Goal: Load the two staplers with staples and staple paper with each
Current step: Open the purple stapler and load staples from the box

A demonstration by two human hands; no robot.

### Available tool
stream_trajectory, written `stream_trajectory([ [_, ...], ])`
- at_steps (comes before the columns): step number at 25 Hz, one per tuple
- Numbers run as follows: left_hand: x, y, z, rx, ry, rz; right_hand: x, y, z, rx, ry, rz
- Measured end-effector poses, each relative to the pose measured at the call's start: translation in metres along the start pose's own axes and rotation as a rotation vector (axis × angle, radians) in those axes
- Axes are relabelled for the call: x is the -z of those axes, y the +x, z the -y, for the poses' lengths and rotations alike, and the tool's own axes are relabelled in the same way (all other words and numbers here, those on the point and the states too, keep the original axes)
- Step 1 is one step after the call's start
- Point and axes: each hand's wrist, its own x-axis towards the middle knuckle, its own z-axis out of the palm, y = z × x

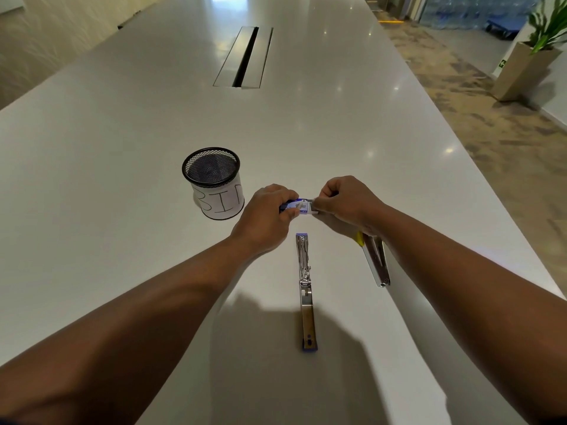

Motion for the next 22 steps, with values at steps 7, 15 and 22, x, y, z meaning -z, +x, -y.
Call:
stream_trajectory([
  [7,-0.001,0.0,0.002,0.002,-0.012,-0.005,-0.002,-0.001,0.007,-0.076,0.0,-0.03],
  [15,-0.001,0.0,0.002,0.008,-0.023,-0.014,0.014,-0.016,-0.001,0.028,0.079,0.245],
  [22,0.0,-0.001,0.001,0.006,-0.015,-0.007,0.019,-0.009,-0.002,-0.004,0.223,0.116],
])
